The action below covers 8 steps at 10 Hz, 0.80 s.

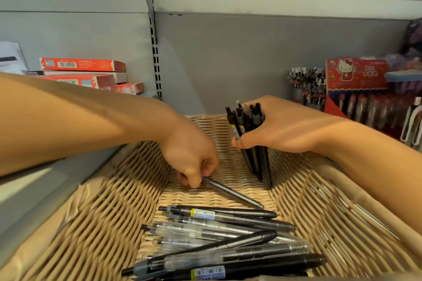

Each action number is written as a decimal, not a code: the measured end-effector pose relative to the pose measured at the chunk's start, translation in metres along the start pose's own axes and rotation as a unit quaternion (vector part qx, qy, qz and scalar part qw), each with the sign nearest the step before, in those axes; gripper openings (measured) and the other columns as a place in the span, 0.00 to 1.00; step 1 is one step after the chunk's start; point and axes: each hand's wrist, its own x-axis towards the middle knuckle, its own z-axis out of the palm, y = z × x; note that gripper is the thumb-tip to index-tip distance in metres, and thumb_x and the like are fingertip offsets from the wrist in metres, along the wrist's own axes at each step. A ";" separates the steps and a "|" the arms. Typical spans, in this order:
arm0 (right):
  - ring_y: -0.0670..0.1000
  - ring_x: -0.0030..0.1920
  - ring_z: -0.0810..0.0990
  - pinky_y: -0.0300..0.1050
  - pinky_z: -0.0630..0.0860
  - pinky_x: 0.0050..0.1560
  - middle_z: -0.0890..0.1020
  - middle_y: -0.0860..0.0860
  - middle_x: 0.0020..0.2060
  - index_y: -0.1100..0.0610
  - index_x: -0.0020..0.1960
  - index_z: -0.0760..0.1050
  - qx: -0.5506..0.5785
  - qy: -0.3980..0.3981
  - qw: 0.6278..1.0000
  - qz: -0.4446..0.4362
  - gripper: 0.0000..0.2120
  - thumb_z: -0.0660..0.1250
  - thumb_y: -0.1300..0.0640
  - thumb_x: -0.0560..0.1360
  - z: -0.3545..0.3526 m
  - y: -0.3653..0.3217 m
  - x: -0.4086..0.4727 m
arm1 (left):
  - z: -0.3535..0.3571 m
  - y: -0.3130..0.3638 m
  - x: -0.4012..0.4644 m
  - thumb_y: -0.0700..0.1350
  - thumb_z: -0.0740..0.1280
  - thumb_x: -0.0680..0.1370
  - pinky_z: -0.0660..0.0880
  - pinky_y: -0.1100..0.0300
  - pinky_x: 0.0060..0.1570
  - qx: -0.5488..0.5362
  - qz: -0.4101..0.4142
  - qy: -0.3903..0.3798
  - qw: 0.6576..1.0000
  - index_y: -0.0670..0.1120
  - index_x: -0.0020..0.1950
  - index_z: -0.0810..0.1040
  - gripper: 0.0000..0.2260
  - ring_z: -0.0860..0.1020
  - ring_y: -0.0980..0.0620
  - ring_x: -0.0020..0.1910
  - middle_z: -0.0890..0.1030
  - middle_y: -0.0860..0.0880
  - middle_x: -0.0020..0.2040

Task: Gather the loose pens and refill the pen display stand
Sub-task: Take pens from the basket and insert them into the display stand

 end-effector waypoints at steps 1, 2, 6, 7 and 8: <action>0.59 0.45 0.82 0.54 0.76 0.49 0.84 0.57 0.44 0.59 0.51 0.79 0.009 0.008 1.000 -0.002 0.09 0.73 0.55 0.75 0.000 0.001 0.001 | -0.002 -0.013 0.002 0.48 0.69 0.79 0.73 0.68 0.39 -0.061 0.058 0.077 0.993 0.52 0.50 0.80 0.02 0.78 0.59 0.38 0.81 0.55 0.36; 0.53 0.49 0.83 0.53 0.77 0.57 0.86 0.52 0.45 0.53 0.50 0.81 0.024 0.022 0.999 0.002 0.06 0.73 0.57 0.74 -0.002 0.002 0.001 | -0.013 -0.016 0.008 0.43 0.72 0.76 0.74 0.63 0.40 -0.223 0.131 0.206 0.944 0.49 0.44 0.81 0.02 0.80 0.56 0.36 0.83 0.51 0.35; 0.39 0.43 0.81 0.36 0.73 0.46 0.86 0.43 0.42 0.46 0.49 0.82 0.051 0.073 0.996 0.014 0.07 0.76 0.52 0.72 0.002 0.014 0.012 | -0.010 -0.016 0.013 0.32 0.67 0.75 0.82 0.59 0.42 -0.508 0.138 0.235 0.817 0.41 0.65 0.75 0.19 0.86 0.51 0.41 0.85 0.46 0.39; 0.40 0.42 0.82 0.32 0.73 0.42 0.86 0.41 0.40 0.46 0.47 0.82 0.061 0.080 0.995 -0.014 0.07 0.76 0.56 0.72 0.001 0.013 0.011 | -0.013 -0.009 0.010 0.35 0.65 0.75 0.81 0.57 0.41 -0.513 0.123 0.258 0.810 0.35 0.64 0.76 0.17 0.84 0.51 0.37 0.82 0.43 0.40; 0.40 0.43 0.82 0.35 0.74 0.46 0.85 0.41 0.40 0.46 0.47 0.81 0.097 0.094 0.991 -0.024 0.07 0.74 0.59 0.74 -0.002 0.009 0.009 | -0.018 -0.001 0.004 0.39 0.67 0.77 0.81 0.56 0.41 -0.512 0.123 0.302 0.795 0.37 0.63 0.77 0.14 0.81 0.51 0.35 0.79 0.39 0.44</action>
